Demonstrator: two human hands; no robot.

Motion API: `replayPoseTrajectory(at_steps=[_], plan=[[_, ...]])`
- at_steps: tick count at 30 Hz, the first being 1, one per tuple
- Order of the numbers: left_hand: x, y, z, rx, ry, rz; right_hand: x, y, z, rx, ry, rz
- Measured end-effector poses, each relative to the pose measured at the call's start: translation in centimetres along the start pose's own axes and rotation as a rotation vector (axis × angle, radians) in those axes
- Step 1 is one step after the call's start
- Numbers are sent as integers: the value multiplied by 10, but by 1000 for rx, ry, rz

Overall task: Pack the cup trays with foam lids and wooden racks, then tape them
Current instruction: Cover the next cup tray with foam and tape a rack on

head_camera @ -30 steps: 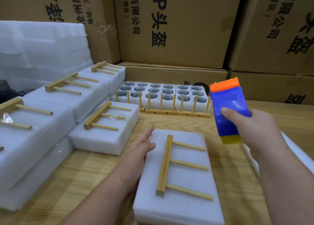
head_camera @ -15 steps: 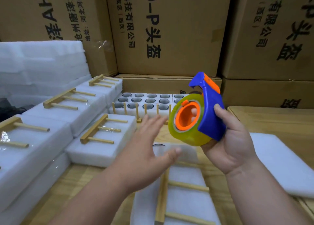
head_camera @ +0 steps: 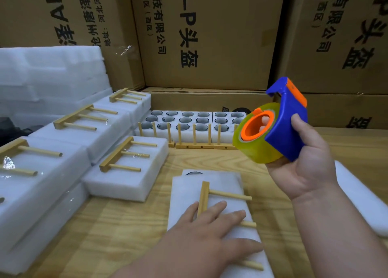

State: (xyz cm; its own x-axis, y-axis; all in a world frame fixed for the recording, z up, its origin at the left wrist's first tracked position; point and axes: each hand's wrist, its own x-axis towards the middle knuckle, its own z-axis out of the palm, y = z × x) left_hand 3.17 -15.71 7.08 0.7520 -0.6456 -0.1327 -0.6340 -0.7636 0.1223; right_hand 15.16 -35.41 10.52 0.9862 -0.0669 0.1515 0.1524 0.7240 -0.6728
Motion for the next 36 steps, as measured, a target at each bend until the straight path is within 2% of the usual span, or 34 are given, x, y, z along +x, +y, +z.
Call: replayPoseTrajectory(at_steps=[2, 8, 26, 29, 36], plan=[[5, -9, 1, -33, -16, -24, 0, -1, 0, 5, 1, -6], [10, -33, 5, -70, 3, 87, 1, 1, 0, 3, -22, 0], [10, -45, 8, -158, 186, 135, -3, -4, 2, 49, -54, 18], [6, -42, 4, -187, 246, 106, -4, -4, 3, 30, -42, 13], [8, -28, -3, -87, 278, 23, -3, -3, 4, 19, -38, 4]])
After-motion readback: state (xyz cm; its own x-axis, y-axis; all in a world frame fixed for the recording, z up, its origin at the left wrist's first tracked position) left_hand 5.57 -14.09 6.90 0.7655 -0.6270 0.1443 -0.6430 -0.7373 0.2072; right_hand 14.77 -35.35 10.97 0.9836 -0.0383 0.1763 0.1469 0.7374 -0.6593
